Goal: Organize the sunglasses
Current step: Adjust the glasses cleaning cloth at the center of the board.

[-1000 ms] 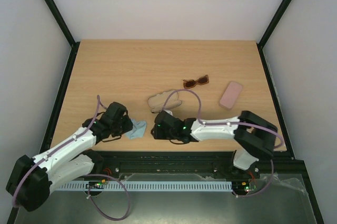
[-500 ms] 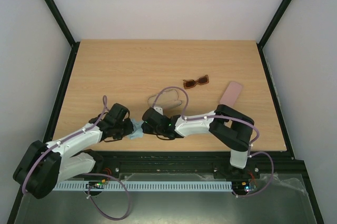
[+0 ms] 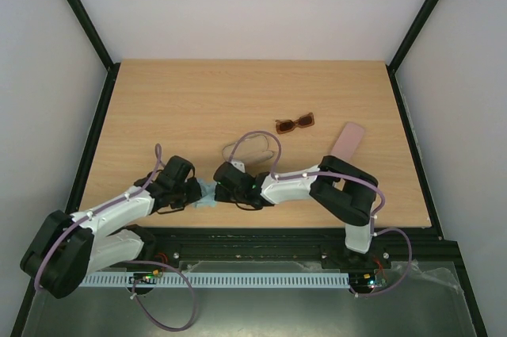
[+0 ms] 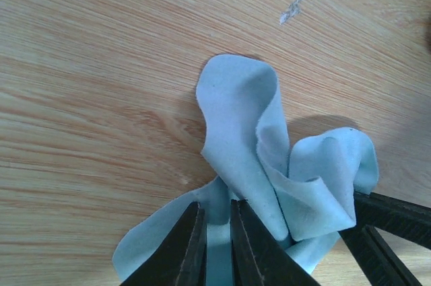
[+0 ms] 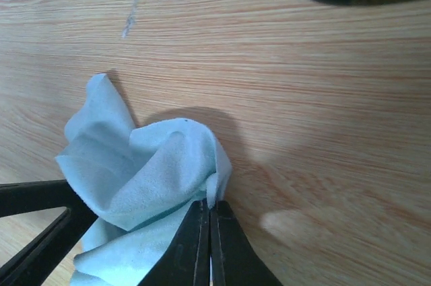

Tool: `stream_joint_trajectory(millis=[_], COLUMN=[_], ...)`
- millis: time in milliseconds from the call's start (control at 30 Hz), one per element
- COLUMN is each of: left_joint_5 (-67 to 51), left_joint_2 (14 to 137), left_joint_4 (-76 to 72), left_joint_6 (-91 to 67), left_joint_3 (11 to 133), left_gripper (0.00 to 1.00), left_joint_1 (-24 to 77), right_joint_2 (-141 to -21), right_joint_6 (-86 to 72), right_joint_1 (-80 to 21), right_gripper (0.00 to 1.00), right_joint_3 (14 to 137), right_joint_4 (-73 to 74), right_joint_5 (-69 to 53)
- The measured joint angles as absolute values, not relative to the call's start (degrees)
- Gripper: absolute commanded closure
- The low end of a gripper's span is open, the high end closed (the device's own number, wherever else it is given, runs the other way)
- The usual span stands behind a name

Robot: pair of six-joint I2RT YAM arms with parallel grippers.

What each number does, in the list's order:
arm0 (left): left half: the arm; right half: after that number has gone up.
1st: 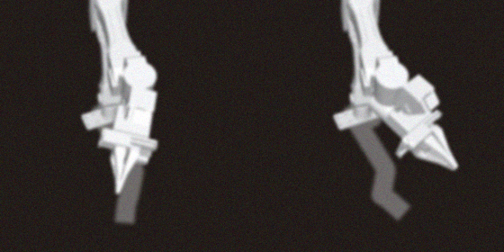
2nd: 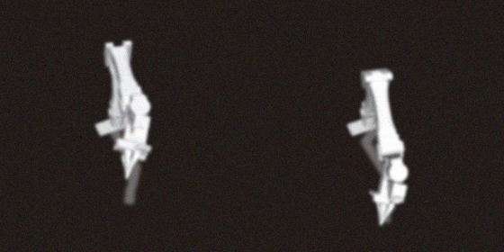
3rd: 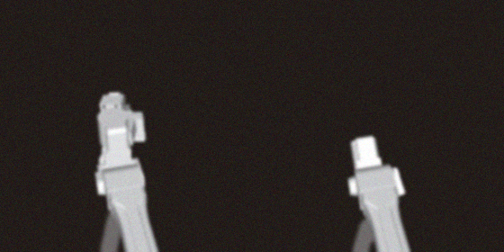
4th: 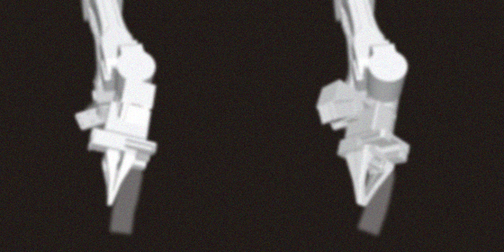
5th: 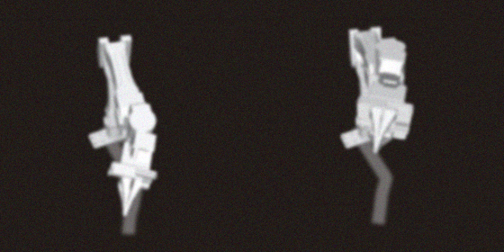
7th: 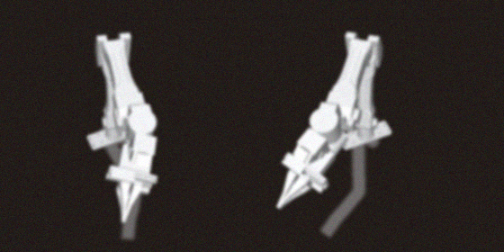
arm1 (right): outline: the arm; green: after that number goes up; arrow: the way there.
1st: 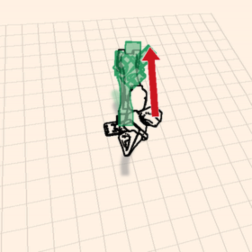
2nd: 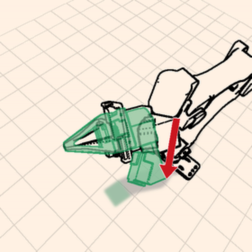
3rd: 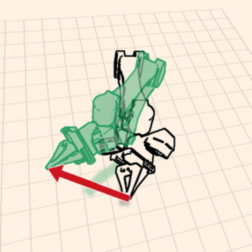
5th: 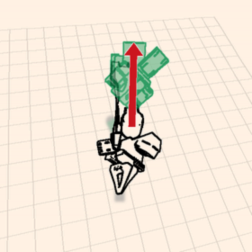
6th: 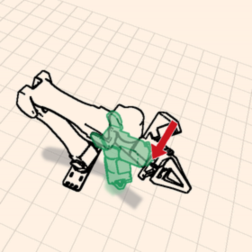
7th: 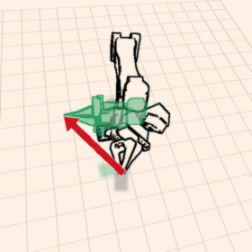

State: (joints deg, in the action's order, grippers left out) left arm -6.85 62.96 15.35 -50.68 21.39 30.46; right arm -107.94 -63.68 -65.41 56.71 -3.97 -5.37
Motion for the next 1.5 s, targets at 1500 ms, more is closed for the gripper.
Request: stream_joint_trajectory(millis=[1500], left_joint_5=[-20.3], left_joint_2=[70.0], left_joint_4=[7.4], left_joint_6=[-51.4], left_joint_3=[25.3], left_gripper=[0.74], left_joint_1=[32.6], right_joint_2=[-96.1], right_joint_6=[-49.9], right_joint_1=[-64.9], right_gripper=[0.81], right_joint_3=[52.4], right_joint_4=[8.6], right_joint_5=[2.0])
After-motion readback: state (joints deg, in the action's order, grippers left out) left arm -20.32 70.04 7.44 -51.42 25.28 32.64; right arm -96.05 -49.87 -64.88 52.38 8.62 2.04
